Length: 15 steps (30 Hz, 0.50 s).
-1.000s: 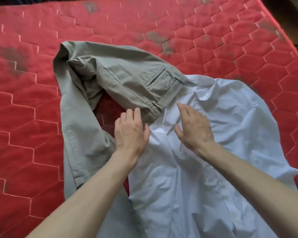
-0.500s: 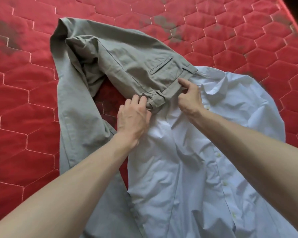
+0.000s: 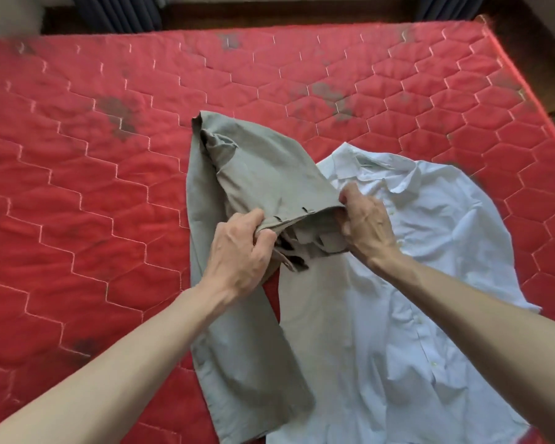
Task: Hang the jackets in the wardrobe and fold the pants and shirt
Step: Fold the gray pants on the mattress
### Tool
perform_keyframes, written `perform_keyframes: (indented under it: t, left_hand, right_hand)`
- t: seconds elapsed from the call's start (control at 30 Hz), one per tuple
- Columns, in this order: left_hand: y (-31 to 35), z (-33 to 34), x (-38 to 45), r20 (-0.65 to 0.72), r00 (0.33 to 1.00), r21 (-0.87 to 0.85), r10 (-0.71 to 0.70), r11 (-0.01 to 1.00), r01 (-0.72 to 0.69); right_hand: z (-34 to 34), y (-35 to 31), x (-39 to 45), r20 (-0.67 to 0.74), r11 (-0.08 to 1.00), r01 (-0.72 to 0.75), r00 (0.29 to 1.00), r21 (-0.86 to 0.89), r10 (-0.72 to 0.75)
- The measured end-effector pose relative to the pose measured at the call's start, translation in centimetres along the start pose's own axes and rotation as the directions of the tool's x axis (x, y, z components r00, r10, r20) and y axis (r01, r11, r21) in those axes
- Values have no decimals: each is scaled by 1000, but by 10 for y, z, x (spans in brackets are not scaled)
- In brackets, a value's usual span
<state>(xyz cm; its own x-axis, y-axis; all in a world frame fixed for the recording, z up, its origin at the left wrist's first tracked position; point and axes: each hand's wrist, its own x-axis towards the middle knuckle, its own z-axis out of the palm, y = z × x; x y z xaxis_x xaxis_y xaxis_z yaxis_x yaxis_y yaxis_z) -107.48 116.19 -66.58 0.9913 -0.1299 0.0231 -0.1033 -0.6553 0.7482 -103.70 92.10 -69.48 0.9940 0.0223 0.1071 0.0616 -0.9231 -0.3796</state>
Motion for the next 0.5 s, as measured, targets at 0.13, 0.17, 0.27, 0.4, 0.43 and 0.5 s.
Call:
perform_keyframes:
  t: [0.13,0.17,0.27,0.4,0.43,0.5]
  left_hand:
    - [13,-56,-32,14,999,144,43,989,-45]
    - [17,-70,-43,30,999,194,17,981,-23]
    - [37,-113,-77,80,995,341,-59,940,29]
    - [76,-165,-109,90,995,532,-47,847,-8]
    - [89,-177,-114,87,996,561,-28,827,-26]
    - [121,-204,-125,68,998,587,-9,809,-33]
  right_hand:
    - [-44,-35,-23,-75,998,29,997,59,-25]
    - [-60,-44,-30,-66,995,87,994,57,-84]
    - [-114,-69,-49,57,943,320,947,-92,-316]
    - [-198,-98,-74,314,858,361,915,-366,-252]
    - [-221,-106,-82,305,856,332,927,-395,-219]
    - [-270,-124,-98,289,846,259,948,-466,-131]
